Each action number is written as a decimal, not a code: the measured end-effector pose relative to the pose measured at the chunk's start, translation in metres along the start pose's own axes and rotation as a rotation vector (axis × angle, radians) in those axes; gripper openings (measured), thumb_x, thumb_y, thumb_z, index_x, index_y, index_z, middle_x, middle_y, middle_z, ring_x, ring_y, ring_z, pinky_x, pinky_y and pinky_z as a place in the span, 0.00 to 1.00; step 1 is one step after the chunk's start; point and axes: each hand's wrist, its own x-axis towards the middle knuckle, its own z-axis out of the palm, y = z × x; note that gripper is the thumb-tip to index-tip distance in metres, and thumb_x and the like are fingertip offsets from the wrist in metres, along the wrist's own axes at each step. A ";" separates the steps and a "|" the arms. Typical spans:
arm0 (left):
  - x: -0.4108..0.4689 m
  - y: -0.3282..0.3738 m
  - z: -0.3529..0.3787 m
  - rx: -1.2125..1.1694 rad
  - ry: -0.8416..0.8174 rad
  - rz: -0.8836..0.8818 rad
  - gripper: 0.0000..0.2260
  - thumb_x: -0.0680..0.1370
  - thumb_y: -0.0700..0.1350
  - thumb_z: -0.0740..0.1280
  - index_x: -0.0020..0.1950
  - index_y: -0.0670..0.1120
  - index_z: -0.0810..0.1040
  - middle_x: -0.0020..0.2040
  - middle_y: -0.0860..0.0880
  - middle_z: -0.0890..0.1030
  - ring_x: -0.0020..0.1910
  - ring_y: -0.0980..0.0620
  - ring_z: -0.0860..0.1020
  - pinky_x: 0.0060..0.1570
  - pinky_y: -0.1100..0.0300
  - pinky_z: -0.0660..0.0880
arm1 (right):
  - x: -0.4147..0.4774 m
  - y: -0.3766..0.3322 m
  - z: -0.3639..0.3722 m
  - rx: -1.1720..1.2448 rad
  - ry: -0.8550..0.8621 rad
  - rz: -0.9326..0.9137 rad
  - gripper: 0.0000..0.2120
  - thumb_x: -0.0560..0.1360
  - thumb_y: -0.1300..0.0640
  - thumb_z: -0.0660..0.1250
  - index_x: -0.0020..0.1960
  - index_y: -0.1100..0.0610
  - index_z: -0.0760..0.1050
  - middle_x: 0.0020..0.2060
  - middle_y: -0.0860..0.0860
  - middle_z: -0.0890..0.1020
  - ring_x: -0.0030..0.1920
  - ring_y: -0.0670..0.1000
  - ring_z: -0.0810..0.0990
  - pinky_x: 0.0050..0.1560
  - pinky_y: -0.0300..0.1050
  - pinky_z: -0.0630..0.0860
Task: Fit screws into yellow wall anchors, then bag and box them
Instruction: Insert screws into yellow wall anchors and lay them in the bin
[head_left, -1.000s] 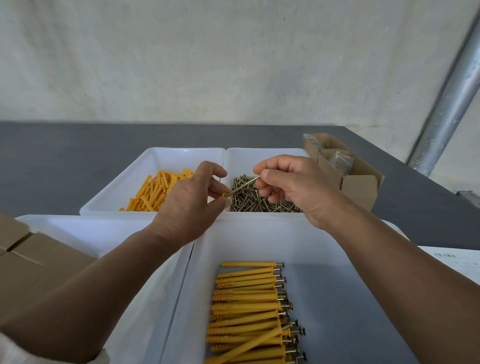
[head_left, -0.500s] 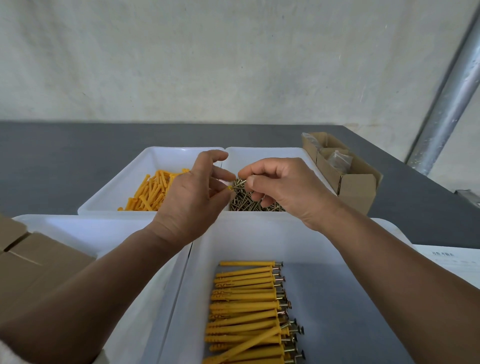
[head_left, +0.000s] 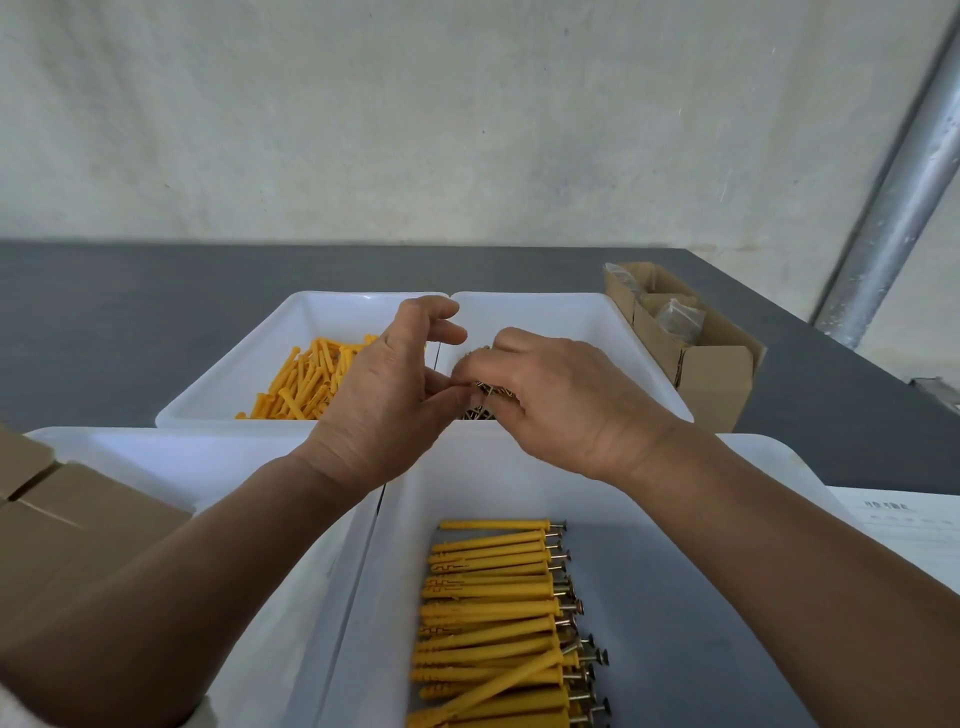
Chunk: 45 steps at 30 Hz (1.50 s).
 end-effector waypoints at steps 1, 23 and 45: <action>0.000 0.000 0.000 -0.006 -0.009 0.003 0.29 0.74 0.41 0.74 0.70 0.48 0.64 0.60 0.54 0.76 0.39 0.57 0.83 0.36 0.67 0.75 | 0.000 0.000 -0.001 -0.042 0.000 -0.018 0.10 0.81 0.53 0.61 0.61 0.46 0.74 0.45 0.47 0.75 0.43 0.51 0.75 0.39 0.45 0.70; 0.006 -0.056 -0.016 0.482 0.033 -0.288 0.20 0.80 0.58 0.57 0.31 0.51 0.67 0.36 0.48 0.71 0.39 0.47 0.71 0.36 0.55 0.61 | -0.011 0.002 -0.013 0.183 -0.901 0.370 0.07 0.78 0.62 0.66 0.55 0.54 0.75 0.40 0.55 0.85 0.32 0.51 0.83 0.32 0.40 0.80; 0.006 -0.080 -0.015 0.773 -0.355 -0.398 0.35 0.78 0.69 0.43 0.40 0.45 0.79 0.37 0.48 0.78 0.38 0.53 0.74 0.36 0.58 0.66 | -0.004 0.011 -0.012 0.340 -0.745 0.391 0.06 0.79 0.52 0.65 0.49 0.54 0.79 0.35 0.50 0.85 0.27 0.47 0.81 0.25 0.37 0.74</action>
